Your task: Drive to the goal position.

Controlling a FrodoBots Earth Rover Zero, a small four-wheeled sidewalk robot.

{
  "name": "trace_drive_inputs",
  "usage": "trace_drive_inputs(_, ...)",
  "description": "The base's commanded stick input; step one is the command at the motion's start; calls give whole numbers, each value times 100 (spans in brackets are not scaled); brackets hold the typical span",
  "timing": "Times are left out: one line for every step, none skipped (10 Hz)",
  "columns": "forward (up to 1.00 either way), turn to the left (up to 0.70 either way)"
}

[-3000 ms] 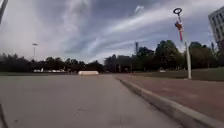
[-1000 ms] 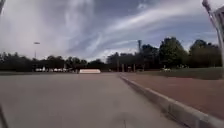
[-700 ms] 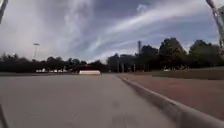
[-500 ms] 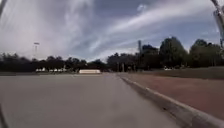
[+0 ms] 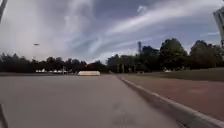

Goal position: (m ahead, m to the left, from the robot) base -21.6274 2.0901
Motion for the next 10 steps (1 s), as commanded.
trace_drive_inputs(100,0)
trace_drive_inputs(100,0)
trace_drive_inputs(100,0)
trace_drive_inputs(100,0)
trace_drive_inputs(100,0)
trace_drive_inputs(100,0)
trace_drive_inputs(100,0)
trace_drive_inputs(100,0)
trace_drive_inputs(100,0)
trace_drive_inputs(100,0)
